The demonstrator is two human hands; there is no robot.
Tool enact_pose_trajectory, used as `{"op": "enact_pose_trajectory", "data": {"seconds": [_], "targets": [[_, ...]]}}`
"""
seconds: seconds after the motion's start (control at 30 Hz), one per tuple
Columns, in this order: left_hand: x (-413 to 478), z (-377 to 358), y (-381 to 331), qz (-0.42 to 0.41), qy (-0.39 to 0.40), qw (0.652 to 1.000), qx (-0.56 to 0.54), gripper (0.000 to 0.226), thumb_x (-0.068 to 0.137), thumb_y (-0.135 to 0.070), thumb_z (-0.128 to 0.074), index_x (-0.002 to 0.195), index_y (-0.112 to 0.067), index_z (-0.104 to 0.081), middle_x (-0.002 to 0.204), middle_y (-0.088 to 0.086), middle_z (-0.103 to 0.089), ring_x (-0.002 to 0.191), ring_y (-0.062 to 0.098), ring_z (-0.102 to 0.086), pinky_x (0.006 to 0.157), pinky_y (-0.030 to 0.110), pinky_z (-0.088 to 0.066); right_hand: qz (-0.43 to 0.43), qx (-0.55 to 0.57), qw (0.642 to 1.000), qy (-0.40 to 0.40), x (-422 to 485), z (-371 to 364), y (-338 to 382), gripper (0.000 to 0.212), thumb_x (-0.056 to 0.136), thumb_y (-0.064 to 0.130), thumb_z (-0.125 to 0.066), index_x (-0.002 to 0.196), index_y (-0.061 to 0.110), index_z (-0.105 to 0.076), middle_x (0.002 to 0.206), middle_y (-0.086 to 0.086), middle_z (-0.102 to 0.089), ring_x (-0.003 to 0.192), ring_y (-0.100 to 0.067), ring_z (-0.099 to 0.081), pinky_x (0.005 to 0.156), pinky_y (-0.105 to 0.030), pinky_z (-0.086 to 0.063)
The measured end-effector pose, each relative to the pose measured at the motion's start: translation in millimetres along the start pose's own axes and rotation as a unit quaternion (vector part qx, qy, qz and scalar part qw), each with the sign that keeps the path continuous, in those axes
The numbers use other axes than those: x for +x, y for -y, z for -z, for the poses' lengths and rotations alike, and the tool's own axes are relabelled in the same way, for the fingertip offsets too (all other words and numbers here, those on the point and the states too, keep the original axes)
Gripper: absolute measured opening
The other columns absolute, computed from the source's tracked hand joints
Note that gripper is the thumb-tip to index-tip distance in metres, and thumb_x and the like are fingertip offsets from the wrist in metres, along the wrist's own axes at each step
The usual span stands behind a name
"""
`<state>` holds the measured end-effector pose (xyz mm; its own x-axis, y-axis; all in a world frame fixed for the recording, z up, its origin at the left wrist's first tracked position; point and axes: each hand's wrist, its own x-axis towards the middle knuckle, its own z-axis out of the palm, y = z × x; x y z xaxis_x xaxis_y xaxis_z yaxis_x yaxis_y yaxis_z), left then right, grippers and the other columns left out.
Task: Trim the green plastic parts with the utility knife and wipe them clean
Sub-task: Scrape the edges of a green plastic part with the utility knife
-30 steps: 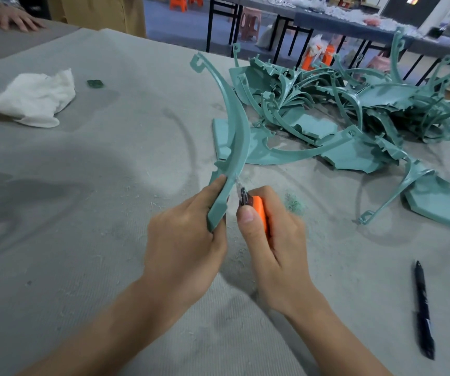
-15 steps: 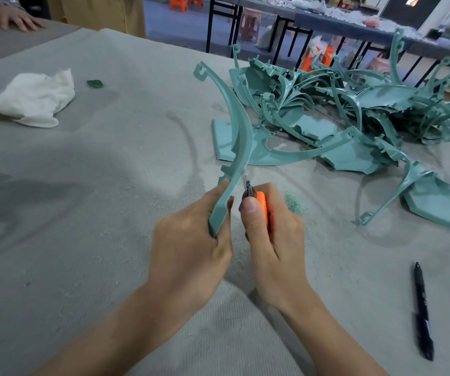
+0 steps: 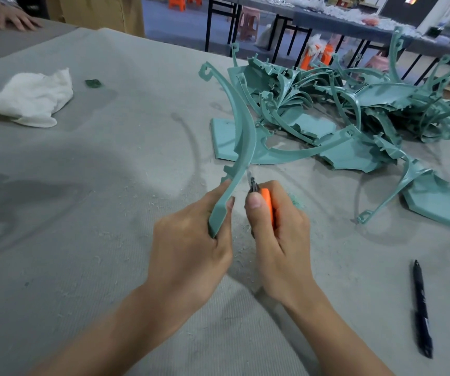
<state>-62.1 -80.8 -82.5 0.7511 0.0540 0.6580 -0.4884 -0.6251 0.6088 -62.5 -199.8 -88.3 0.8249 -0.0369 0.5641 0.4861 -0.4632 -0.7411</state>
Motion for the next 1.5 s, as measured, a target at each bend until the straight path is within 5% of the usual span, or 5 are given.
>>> {"op": "enact_pose_trajectory", "data": {"seconds": [0.67, 0.8, 1.03, 1.2, 1.5], "targets": [[4, 7, -1, 0.004, 0.043, 0.998, 0.045, 0.034, 0.086, -0.022, -0.045, 0.102, -0.012, -0.073, 0.056, -0.005, -0.059, 0.073, 0.012, -0.049, 0.063, -0.008, -0.024, 0.044, 0.016, 0.998, 0.032, -1, 11, 1, 0.049, 0.101, 0.053, -0.039, 0.072, 0.015, -0.040, 0.058, 0.002, -0.033, 0.048, -0.008, -0.032, 0.051, -0.015, -0.025], [5, 5, 3, -0.008, 0.029, 0.998, 0.052, 0.034, 0.086, -0.021, -0.047, 0.108, -0.013, -0.073, 0.063, -0.002, -0.067, 0.076, 0.015, -0.051, 0.059, 0.008, -0.033, 0.031, -0.002, 0.999, 0.023, 0, 10, 1, 0.044, 0.101, 0.053, -0.039, 0.070, 0.022, -0.037, 0.058, 0.005, -0.033, 0.048, -0.005, -0.032, 0.051, -0.013, -0.025], [0, 2, 8, -0.067, 0.013, 0.996, 0.065, 0.042, 0.071, -0.003, -0.068, 0.113, -0.010, -0.071, 0.077, -0.002, -0.074, 0.051, 0.012, -0.057, 0.047, 0.023, -0.043, -0.037, -0.015, 0.999, -0.018, 9, 19, -4, 0.051, 0.098, 0.055, -0.041, 0.069, 0.013, -0.043, 0.059, -0.011, -0.040, 0.049, -0.025, -0.039, 0.046, -0.045, -0.037], [3, 5, 8, -0.056, 0.015, 0.995, 0.081, 0.037, 0.079, -0.010, -0.056, 0.112, -0.011, -0.072, 0.086, 0.000, -0.076, 0.062, 0.014, -0.063, 0.049, 0.027, -0.047, 0.055, 0.013, 0.998, 0.028, 2, 18, 1, 0.038, 0.101, 0.054, -0.040, 0.072, 0.028, -0.039, 0.057, 0.005, -0.033, 0.048, -0.006, -0.034, 0.049, -0.017, -0.027], [3, 6, 11, -0.104, 0.016, 0.992, 0.072, 0.045, 0.066, 0.002, -0.069, 0.110, -0.005, -0.072, 0.084, 0.004, -0.076, 0.047, 0.019, -0.063, 0.040, 0.030, -0.050, 0.014, -0.025, 0.999, 0.019, 6, 21, -5, 0.039, 0.100, 0.047, -0.043, 0.068, 0.023, -0.040, 0.055, -0.003, -0.038, 0.047, -0.006, -0.035, 0.049, -0.016, -0.028]]}}
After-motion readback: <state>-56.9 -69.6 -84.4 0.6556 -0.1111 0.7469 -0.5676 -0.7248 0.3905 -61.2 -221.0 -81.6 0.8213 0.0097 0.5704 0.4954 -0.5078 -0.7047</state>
